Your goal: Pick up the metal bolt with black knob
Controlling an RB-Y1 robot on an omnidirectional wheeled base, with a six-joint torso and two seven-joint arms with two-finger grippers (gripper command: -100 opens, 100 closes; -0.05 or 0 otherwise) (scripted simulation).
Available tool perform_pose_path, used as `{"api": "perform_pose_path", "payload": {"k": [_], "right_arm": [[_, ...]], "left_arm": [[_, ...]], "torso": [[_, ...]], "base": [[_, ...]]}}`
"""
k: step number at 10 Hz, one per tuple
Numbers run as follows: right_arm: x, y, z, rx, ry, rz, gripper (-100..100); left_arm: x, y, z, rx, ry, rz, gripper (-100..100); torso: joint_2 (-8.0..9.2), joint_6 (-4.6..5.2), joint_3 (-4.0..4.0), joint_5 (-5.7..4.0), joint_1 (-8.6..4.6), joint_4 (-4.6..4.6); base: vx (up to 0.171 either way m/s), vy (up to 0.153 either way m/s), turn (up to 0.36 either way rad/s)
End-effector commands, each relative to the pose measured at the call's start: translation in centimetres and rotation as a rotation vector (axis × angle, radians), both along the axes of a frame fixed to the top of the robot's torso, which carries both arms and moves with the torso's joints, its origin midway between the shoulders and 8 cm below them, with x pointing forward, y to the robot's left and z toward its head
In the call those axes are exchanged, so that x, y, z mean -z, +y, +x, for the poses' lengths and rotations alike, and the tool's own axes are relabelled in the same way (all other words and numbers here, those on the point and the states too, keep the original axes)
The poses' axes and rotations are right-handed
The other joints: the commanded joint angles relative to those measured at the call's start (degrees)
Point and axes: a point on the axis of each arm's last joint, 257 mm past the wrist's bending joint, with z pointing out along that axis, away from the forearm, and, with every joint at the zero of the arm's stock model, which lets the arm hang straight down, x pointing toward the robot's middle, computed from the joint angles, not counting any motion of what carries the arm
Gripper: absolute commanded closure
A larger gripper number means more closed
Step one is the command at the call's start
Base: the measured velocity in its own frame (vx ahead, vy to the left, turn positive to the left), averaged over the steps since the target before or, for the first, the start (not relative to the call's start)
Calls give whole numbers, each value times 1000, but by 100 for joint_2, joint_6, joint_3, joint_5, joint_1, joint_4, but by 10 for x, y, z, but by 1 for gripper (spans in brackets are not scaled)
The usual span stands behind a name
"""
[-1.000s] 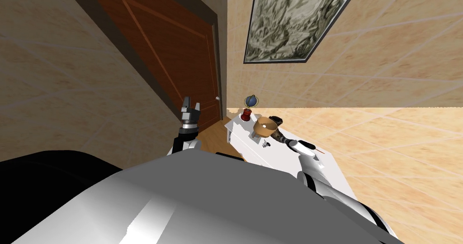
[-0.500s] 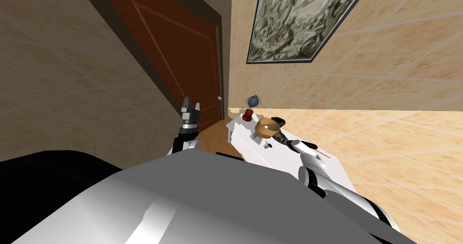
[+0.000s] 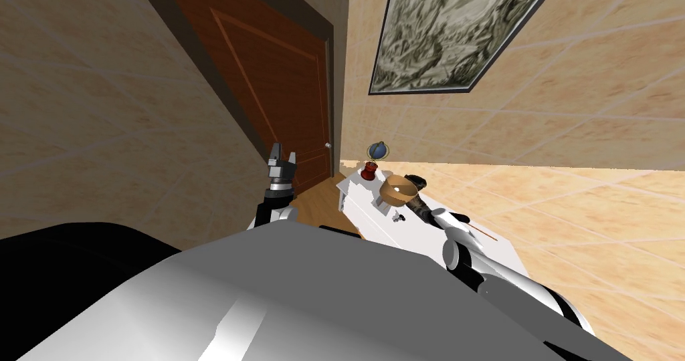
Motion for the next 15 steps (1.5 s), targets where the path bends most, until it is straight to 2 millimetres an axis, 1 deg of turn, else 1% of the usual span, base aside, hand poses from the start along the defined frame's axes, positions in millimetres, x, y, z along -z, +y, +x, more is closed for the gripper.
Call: {"api": "perform_pose_path", "payload": {"k": [1, 2, 3, 4, 5, 7, 8, 9, 10, 11, 12, 13, 14, 15], "right_arm": [[6, 3, -7, 29, 17, 40, -100], [16, 10, -16, 62, 39, 91, -100], [16, 10, -16, 62, 39, 91, -100], [26, 18, -25, 90, 63, 136, -100], [26, 18, -25, 90, 63, 136, -100], [49, 36, -47, 130, 117, 211, -100], [41, 33, -38, 121, 96, 198, -100], [47, 35, -44, 127, 111, 207, -100], [62, 46, -59, 141, 147, 240, -100], [55, 39, -53, 134, 128, 223, -100], [56, 40, -54, 135, 132, 226, 0], [61, 37, -59, 183, 129, 228, -100], [61, 37, -59, 186, 128, 229, -100], [63, 36, -61, 212, 126, 231, -100]], "left_arm": [[0, 0, 0, 0, 0, 0, 0], [0, 0, 0, 0, 0, 0, 0], [0, 0, 0, 0, 0, 0, 0], [0, 0, 0, 0, 0, 0, 0], [0, 0, 0, 0, 0, 0, 0], [0, 0, 0, 0, 0, 0, 0], [0, 0, 0, 0, 0, 0, 0], [0, 0, 0, 0, 0, 0, 0], [0, 0, 0, 0, 0, 0, 0], [0, 0, 0, 0, 0, 0, 0], [0, 0, 0, 0, 0, 0, 0], [0, 0, 0, 0, 0, 0, 0], [0, 0, 0, 0, 0, 0, 0], [0, 0, 0, 0, 0, 0, 0]], "torso": [[0, 0, 0, 0, 0, 0], [1, 3, 0, 0, -1, 0], [-1, 2, 0, -1, 0, -1], [0, 3, 0, 0, 0, 0], [-1, 2, 0, 0, 1, 0], [-4, 2, -2, 0, 2, -1], [-4, 2, -2, 0, 5, -1], [-6, 2, -3, 3, 5, -1], [-4, 3, -2, 1, 2, -1], [-3, 3, -2, 0, 2, -1], [-2, 4, -1, 1, 0, 0], [-1, 4, 0, 0, -2, 0], [18, -6, 10, -3, -18, 4], [27, 5, 16, -6, -33, 6]], "base": [[-3, 5, 37], [0, 10, 47], [1, 9, 34], [2, 11, 57], [3, 10, 28], [11, 19, 67], [13, 23, 18], [5, 11, -10], [9, 14, 45], [5, 8, 10], [0, 0, 0], [-74, -55, 380], [-86, -89, 196], [-74, -88, 142]]}}
